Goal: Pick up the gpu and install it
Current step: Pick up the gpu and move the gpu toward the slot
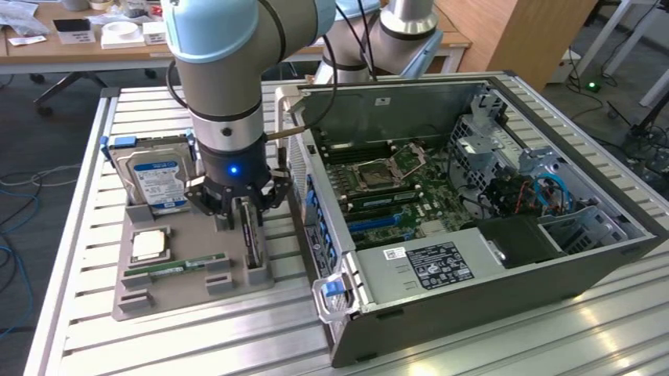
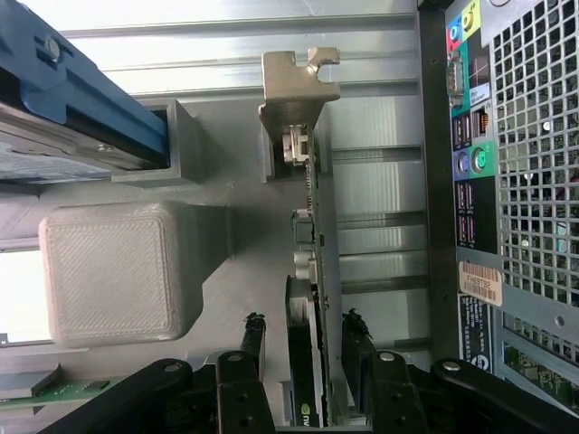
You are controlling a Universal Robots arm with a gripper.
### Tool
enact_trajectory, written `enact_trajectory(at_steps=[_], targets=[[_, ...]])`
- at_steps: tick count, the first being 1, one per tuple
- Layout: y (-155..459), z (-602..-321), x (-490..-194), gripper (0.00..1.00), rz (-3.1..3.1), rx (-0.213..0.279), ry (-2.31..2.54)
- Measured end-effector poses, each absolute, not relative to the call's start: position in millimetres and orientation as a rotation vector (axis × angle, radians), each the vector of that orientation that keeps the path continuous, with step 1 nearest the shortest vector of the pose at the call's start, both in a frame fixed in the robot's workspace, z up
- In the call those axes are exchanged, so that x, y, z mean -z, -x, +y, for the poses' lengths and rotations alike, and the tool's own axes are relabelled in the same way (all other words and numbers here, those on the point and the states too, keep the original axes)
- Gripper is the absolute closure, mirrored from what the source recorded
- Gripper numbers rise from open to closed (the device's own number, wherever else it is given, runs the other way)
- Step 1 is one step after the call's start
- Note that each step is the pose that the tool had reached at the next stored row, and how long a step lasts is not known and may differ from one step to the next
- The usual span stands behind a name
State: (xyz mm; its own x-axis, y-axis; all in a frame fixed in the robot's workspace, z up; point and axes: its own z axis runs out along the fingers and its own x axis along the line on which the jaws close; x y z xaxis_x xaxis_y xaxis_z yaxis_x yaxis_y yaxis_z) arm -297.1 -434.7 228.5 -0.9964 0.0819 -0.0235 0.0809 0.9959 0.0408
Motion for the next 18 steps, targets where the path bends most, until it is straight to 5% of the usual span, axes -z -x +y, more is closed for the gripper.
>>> enact_trajectory(at_steps=[18], targets=[[296.3, -434.6, -228.4, 0.61, 3.113, -0.062, -0.127]])
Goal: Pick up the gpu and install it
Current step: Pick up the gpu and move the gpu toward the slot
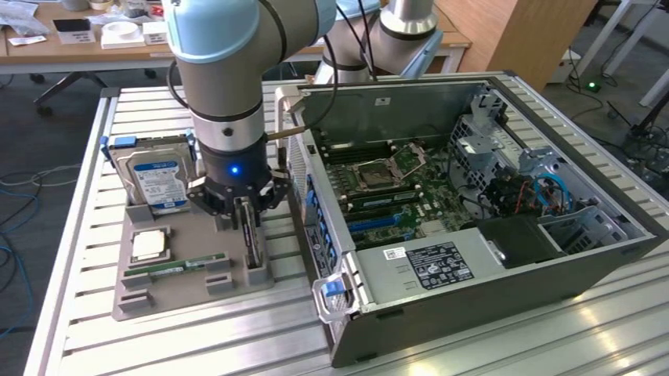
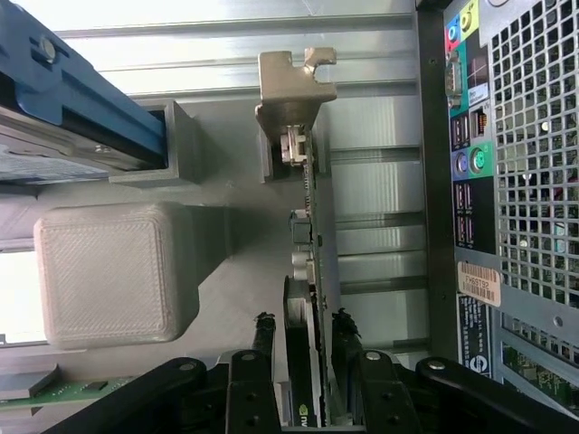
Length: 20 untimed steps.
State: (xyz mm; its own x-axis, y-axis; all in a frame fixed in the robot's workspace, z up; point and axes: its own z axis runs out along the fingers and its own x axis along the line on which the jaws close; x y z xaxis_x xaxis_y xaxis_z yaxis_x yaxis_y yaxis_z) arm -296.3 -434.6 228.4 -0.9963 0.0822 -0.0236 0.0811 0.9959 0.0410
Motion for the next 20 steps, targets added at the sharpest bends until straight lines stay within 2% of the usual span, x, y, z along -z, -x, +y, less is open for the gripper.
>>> enact_trajectory(at_steps=[12, 13, 14, 20], targets=[[295.7, -434.7, -228.4, 0.61, 3.113, -0.062, -0.127], [295.7, -434.7, -228.4, 0.63, 3.113, -0.062, -0.127], [295.7, -434.7, -228.4, 0.74, 3.113, -0.062, -0.127], [295.7, -434.7, -228.4, 0.74, 3.113, -0.062, -0.127]])
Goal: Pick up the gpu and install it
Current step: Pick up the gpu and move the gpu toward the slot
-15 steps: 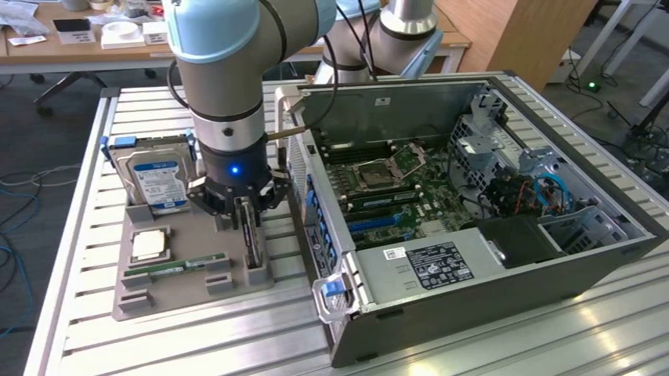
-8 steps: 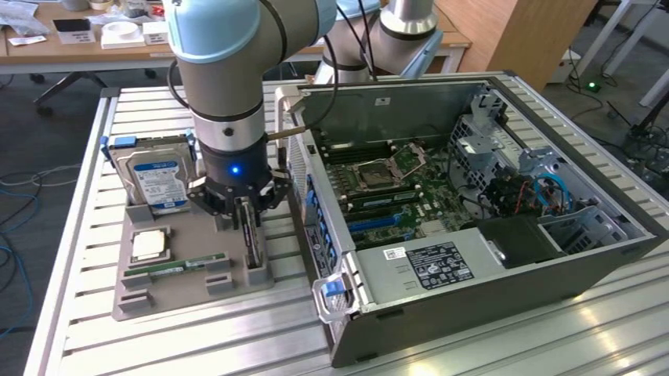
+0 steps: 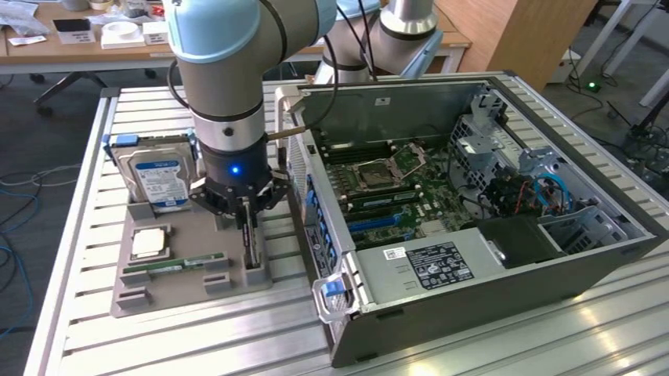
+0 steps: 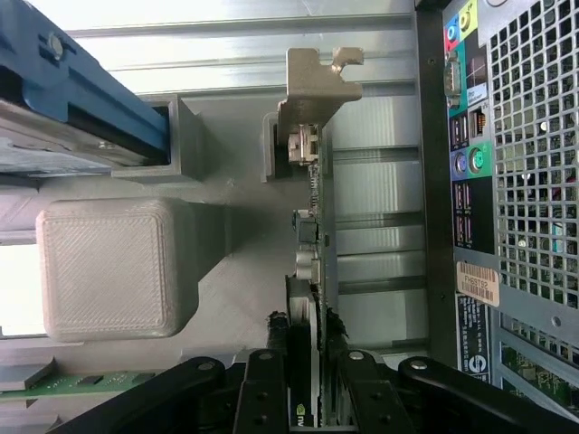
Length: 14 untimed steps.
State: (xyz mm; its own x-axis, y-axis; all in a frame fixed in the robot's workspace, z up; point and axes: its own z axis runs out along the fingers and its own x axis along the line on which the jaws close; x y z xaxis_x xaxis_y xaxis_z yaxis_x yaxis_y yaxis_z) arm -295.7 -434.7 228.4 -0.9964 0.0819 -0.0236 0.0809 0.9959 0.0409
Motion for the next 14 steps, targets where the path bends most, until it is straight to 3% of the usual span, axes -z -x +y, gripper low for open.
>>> enact_trajectory(at_steps=[14], targets=[[295.7, -434.6, -231.4, 0.74, 3.115, -0.063, -0.086]])
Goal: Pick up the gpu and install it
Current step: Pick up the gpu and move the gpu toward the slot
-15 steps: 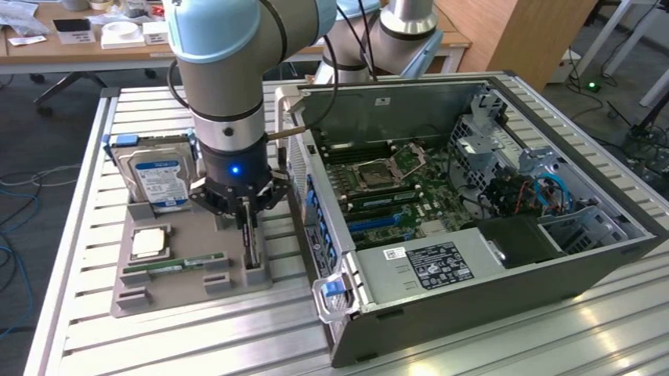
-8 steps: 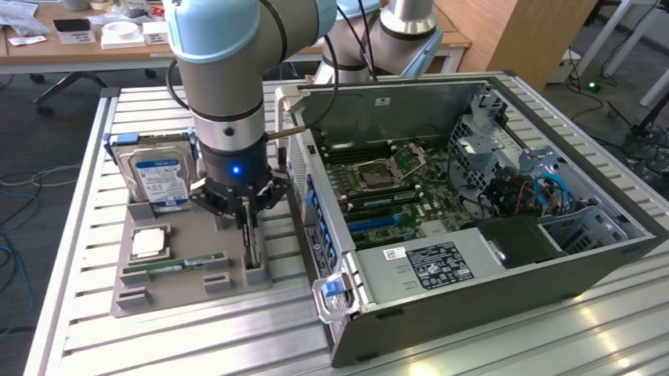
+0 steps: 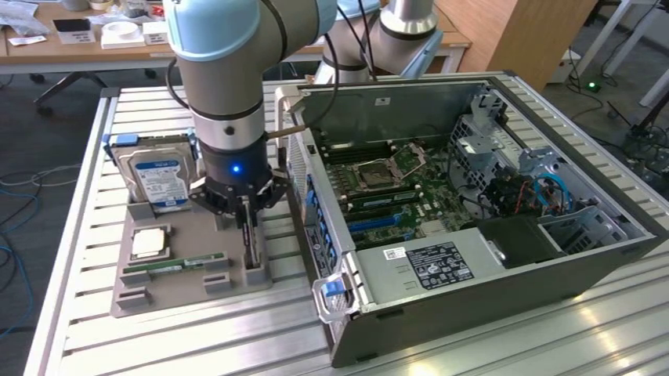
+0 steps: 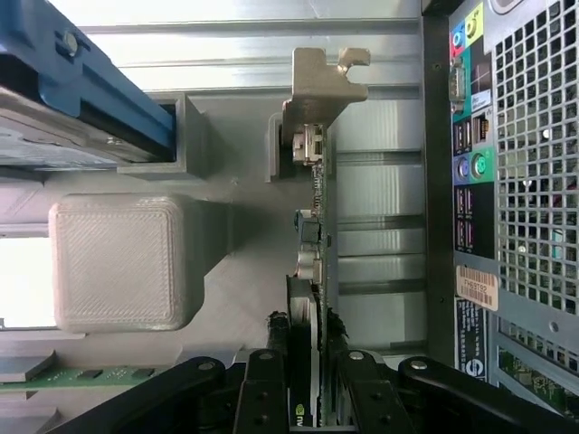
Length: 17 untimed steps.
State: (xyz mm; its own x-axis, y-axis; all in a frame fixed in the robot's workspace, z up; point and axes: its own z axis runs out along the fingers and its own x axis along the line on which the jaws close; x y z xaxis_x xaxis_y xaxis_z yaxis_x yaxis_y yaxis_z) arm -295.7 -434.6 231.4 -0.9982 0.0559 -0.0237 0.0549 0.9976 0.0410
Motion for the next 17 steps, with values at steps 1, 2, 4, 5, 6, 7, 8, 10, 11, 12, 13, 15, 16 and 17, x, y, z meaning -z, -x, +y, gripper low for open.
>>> enact_trajectory(at_steps=[1, 2, 4, 5, 6, 7, 8, 10, 11, 12, 13, 15, 16, 17], targets=[[295.7, -434.6, -233.3, 0.74, 3.115, -0.063, -0.086], [295.7, -434.6, -235.5, 0.74, 3.115, -0.063, -0.087], [295.7, -434.6, -239.6, 0.74, 3.115, -0.063, -0.086], [295.7, -434.6, -241.5, 0.74, 3.115, -0.063, -0.086], [295.7, -434.6, -243.4, 0.74, 3.115, -0.063, -0.086], [295.7, -434.6, -245.5, 0.74, 3.115, -0.063, -0.087], [295.7, -434.6, -247.6, 0.74, 3.115, -0.063, -0.087], [295.7, -434.6, -252.3, 0.74, 3.115, -0.063, -0.087], [295.7, -434.7, -254.6, 0.74, 3.115, -0.063, -0.087], [295.7, -434.7, -256.7, 0.74, 3.115, -0.063, -0.086], [295.7, -434.6, -258.8, 0.74, 3.115, -0.063, -0.087], [295.7, -434.7, -263.3, 0.74, 3.115, -0.063, -0.086], [295.7, -434.7, -265.6, 0.74, 3.115, -0.063, -0.087], [295.7, -434.7, -268.2, 0.74, 3.115, -0.063, -0.086]])
